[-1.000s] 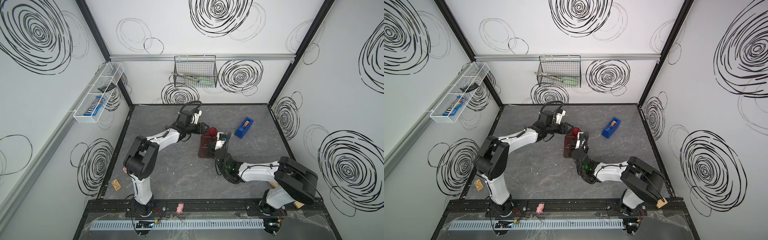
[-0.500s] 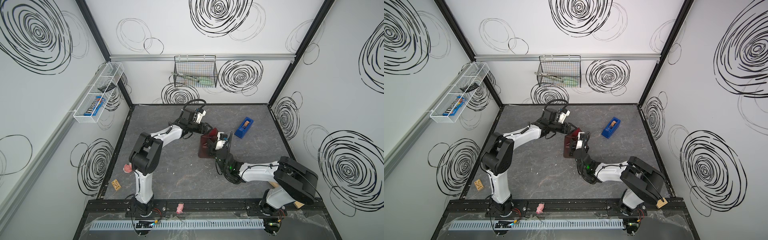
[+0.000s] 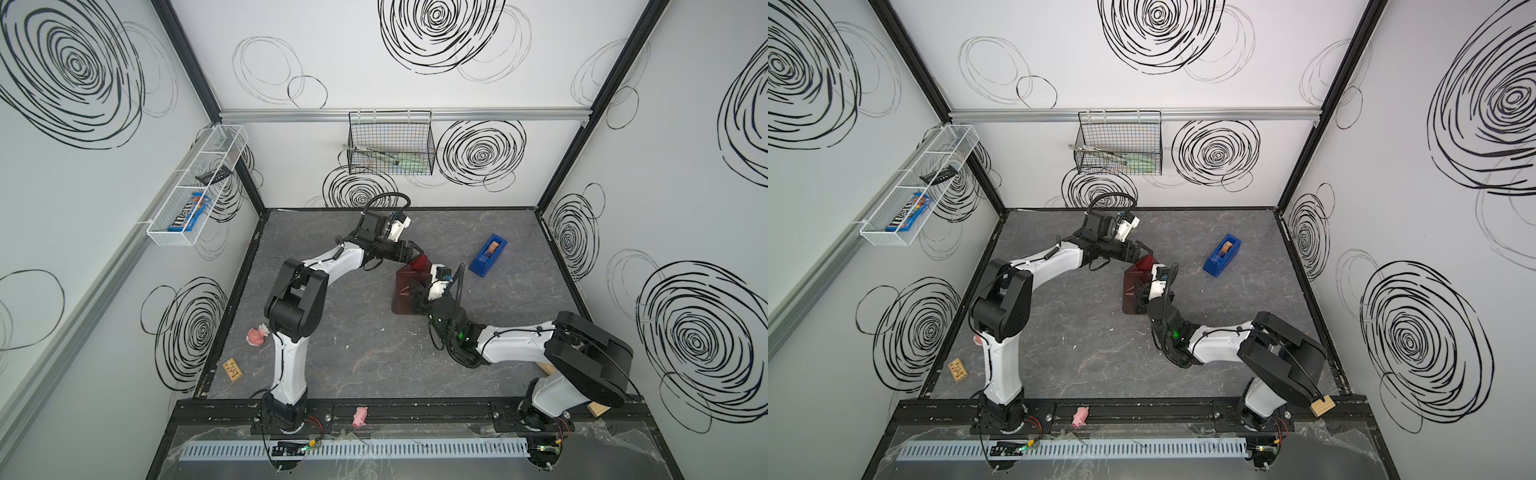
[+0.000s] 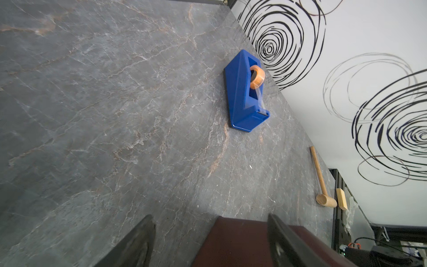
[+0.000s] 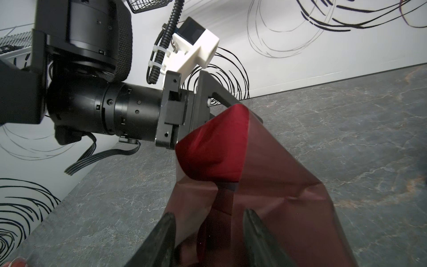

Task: Wrap a gift box in wrapping paper
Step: Fold the wrapping paper for the gift box.

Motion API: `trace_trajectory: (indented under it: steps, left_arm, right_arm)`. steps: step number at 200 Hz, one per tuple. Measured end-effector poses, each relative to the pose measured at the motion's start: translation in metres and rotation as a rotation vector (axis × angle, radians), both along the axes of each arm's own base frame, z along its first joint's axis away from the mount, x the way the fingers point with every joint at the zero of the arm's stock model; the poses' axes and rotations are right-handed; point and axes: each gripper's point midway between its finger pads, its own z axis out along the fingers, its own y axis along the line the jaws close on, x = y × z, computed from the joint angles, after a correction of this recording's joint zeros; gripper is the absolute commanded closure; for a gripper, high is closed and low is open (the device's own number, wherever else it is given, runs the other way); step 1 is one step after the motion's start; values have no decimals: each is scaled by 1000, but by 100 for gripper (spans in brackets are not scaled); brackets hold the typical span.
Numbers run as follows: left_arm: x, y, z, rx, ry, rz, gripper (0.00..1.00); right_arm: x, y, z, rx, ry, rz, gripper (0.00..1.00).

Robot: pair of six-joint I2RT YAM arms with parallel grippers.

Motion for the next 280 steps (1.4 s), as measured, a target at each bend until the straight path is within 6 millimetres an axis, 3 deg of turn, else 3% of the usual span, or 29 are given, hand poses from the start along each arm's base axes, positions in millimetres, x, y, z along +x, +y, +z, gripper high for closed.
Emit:
trace_trajectory:
  steps: [40,108,169,205,280]
  left_arm:
    - [-13,6,-2,-13,24,-27,20]
    - [-22,10,20,-25,-22,-51,20]
    - [-39,24,4,24,33,-38,20]
    - [-51,39,5,63,38,4,21]
    - [-57,52,-11,138,62,72,22]
  right_arm:
    - [3,1,0,-4,-1,-9,48]
    - [5,1,0,-10,-2,-18,47]
    - [4,2,0,-16,-5,-12,45]
    - [5,2,0,-23,-10,-9,45]
    - [5,3,0,-27,-12,-8,45]
